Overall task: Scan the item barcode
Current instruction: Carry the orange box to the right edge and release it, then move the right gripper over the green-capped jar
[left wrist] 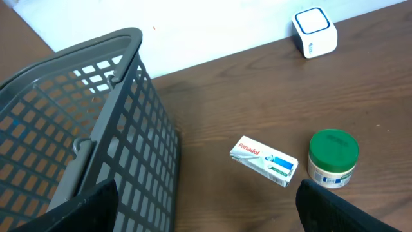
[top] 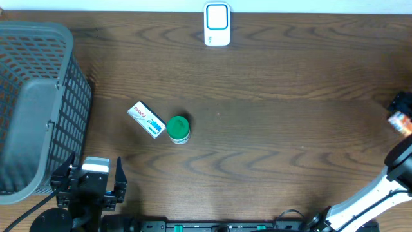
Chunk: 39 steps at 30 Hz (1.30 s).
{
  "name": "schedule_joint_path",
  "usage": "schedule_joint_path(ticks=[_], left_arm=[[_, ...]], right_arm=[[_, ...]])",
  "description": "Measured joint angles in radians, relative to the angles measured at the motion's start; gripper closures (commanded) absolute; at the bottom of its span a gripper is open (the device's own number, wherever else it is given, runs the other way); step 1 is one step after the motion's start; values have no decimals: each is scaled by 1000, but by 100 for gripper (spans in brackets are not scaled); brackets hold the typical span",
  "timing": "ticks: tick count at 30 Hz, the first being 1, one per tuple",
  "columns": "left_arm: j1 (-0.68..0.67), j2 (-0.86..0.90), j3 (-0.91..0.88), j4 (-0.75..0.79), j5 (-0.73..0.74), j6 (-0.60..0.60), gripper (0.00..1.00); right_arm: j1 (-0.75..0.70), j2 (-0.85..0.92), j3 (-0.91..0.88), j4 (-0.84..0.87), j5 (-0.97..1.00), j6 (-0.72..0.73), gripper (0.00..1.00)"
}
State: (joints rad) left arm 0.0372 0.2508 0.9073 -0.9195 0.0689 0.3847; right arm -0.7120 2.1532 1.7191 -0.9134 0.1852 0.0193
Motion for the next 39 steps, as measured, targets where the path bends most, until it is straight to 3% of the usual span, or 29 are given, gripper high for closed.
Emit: schedule_joint_path(ticks=[5, 14, 19, 24, 32, 34, 39], left_arm=[[0, 0, 0, 1, 0, 0, 14], [0, 0, 0, 0, 0, 0, 14], [0, 0, 0, 0, 0, 0, 14], [0, 0, 0, 0, 0, 0, 14], [0, 0, 0, 0, 0, 0, 14], [0, 0, 0, 0, 0, 0, 14], [0, 0, 0, 0, 0, 0, 14]], right_arm=[[-10, -2, 85, -90, -80, 50, 1], [94, -188, 180, -121, -481, 128, 1], [316, -269, 201, -176, -540, 187, 1], [610, -258, 200, -293, -475, 332, 1], [1018, -255, 199, -198, -439, 410, 1], [1104, -255, 199, -191, -431, 488, 1], [1281, -255, 199, -232, -397, 840, 1]])
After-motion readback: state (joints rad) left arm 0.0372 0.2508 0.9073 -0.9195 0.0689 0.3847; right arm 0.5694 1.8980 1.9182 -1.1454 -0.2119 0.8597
